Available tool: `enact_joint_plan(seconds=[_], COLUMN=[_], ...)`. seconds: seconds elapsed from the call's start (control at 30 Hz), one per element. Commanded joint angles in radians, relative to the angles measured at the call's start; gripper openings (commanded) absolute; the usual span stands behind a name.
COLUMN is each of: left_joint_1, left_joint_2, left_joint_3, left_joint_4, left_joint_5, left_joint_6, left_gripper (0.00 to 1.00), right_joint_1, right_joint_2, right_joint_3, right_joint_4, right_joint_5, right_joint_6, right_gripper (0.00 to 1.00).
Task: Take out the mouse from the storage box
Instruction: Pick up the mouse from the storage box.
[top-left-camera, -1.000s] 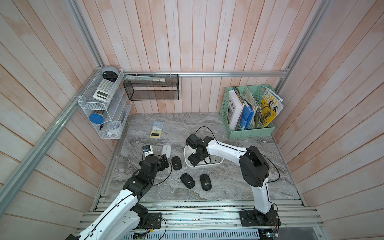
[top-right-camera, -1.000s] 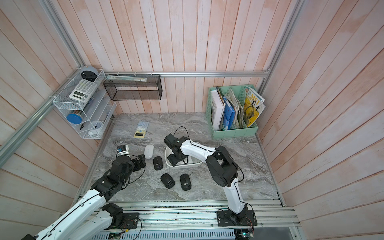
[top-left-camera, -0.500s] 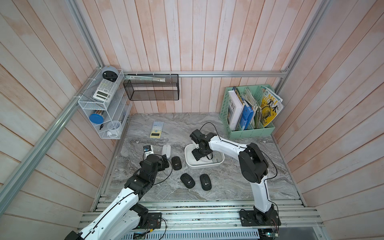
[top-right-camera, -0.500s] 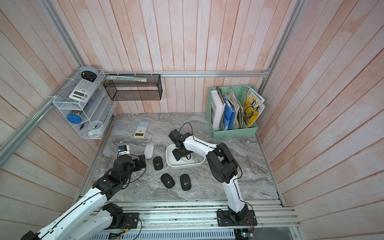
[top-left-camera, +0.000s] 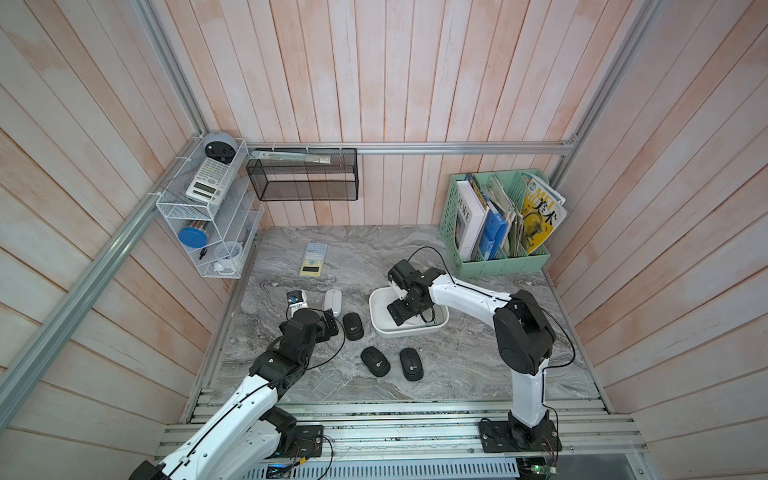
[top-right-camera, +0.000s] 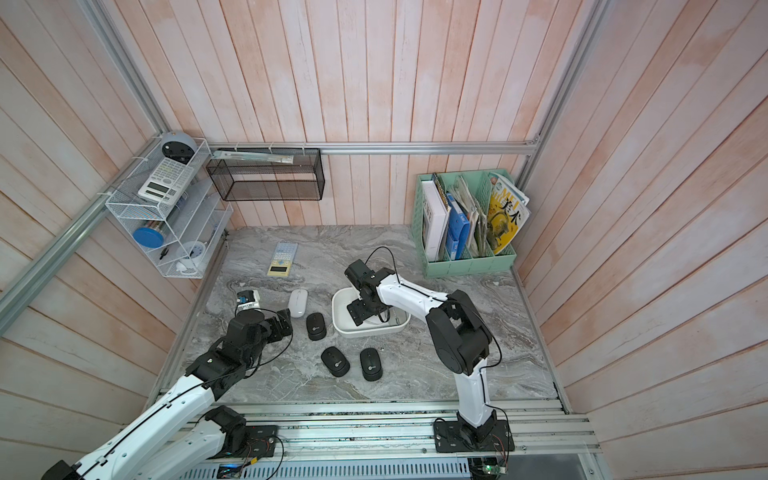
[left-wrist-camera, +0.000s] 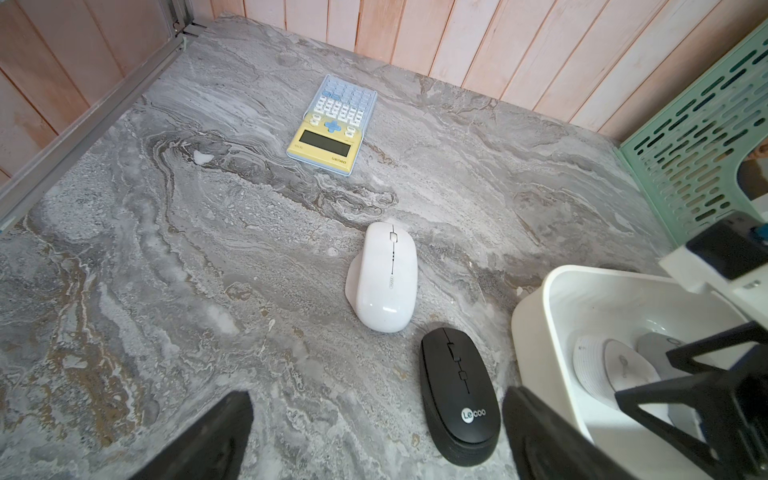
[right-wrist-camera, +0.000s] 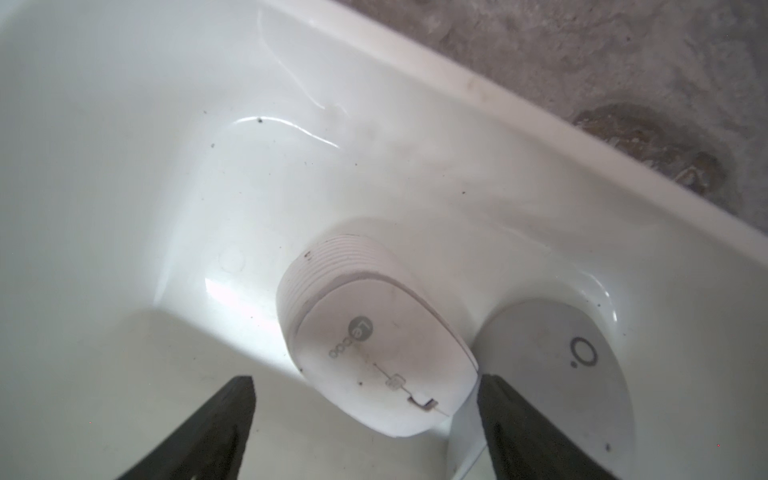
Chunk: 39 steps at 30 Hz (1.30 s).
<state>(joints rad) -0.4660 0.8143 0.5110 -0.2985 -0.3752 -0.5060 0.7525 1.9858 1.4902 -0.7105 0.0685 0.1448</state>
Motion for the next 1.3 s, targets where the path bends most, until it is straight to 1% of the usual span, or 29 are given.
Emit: enact_joint_plan(seconds=[0.0, 0.2, 0.33, 0.5, 0.67, 0.77, 0.93, 1.1, 1.27], left_joint_1=[-0.003, -0.003, -0.003, -0.003, -0.002, -0.004, -0.003, -0.003, -0.003], left_joint_2=[-0.002, 0.005, 0.004, 0.005, 0.003, 0.004, 0.006, 0.014, 0.02], left_joint_3=[-0.003, -0.001, 0.0, 0.0, 0.0, 0.0, 0.0, 0.0, -0.001], left_joint_4=[0.011, 0.012, 0.013, 0.01, 0.01, 0.01, 0.011, 0.014, 0.016], left_joint_5=[-0.004, -0.002, -0.001, -0.001, -0.001, -0.001, -0.001, 0.001, 0.001], left_joint_6=[-0.001, -0.001, -0.002, 0.0, -0.001, -0.001, -0.001, -0.001, 0.0], left_gripper=[1.0, 1.0, 1.0, 1.0, 1.0, 1.0, 1.0, 1.0, 1.0], right_joint_1=[-0.007, -0.043, -0.04, -0.028, -0.014, -0.006, -0.003, -0.002, -0.002], right_joint_2=[-0.009, 0.013, 0.057, 0.107, 0.127, 0.12, 0.093, 0.035, -0.062], right_joint_3=[-0.031, -0.038, -0.004, 0.052, 0.085, 0.085, 0.072, 0.054, 0.026], right_joint_4=[0.01, 0.024, 0.014, -0.006, -0.015, -0.015, -0.009, -0.003, -0.012], right_joint_5=[-0.012, -0.054, -0.052, -0.013, 0.004, 0.015, 0.022, 0.017, 0.038], right_joint_6=[-0.082, -0.134, -0.134, -0.114, -0.103, -0.096, -0.077, -0.057, -0.027], right_gripper=[0.91, 0.9, 0.85, 0.8, 0.69, 0.61, 0.52, 0.5, 0.5])
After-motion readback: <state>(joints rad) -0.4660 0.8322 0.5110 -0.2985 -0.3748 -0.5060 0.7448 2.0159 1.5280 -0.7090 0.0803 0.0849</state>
